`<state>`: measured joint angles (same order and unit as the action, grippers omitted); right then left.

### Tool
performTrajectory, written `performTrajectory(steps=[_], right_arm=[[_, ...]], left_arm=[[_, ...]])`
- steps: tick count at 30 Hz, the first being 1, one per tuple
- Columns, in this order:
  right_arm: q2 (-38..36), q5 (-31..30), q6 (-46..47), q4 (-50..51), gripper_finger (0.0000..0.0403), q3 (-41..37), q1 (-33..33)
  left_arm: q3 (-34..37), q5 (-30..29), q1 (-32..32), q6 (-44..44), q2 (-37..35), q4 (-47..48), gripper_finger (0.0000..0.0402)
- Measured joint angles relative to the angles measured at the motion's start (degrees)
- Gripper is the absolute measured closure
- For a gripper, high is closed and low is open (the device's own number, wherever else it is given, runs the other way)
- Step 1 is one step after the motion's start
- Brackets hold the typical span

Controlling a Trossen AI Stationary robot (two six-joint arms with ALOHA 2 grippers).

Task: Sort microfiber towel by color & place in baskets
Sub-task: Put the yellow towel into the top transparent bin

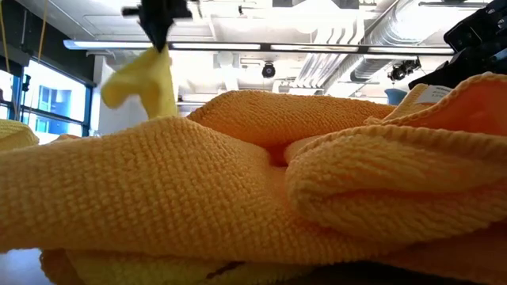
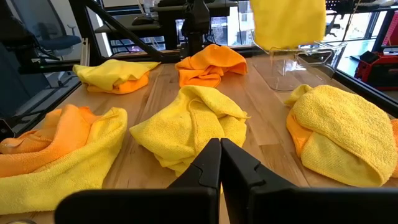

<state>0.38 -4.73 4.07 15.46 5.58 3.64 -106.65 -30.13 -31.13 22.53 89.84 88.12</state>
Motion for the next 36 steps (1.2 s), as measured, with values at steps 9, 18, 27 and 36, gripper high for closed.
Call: performTrajectory(steps=[9,18,27,36], right_arm=[[0.0,0.0,0.01,0.0,0.0402,-0.01,0.0],[0.0,0.0,0.01,0.0,0.0402,-0.01,0.0],[0.0,-0.02,0.01,0.0,0.0402,-0.01,0.0],[0.0,0.0,0.01,0.01,0.0402,0.01,0.0]], left_arm=[[1.96,3.96,-3.68,3.17,11.72,0.98,0.0401],[22.18,12.45,-11.28,1.79,5.65,-13.87,0.0401],[35.35,22.61,-17.12,0.33,0.79,-35.45,0.0401],[42.42,22.09,-17.51,-1.12,1.07,-41.63,0.04]])
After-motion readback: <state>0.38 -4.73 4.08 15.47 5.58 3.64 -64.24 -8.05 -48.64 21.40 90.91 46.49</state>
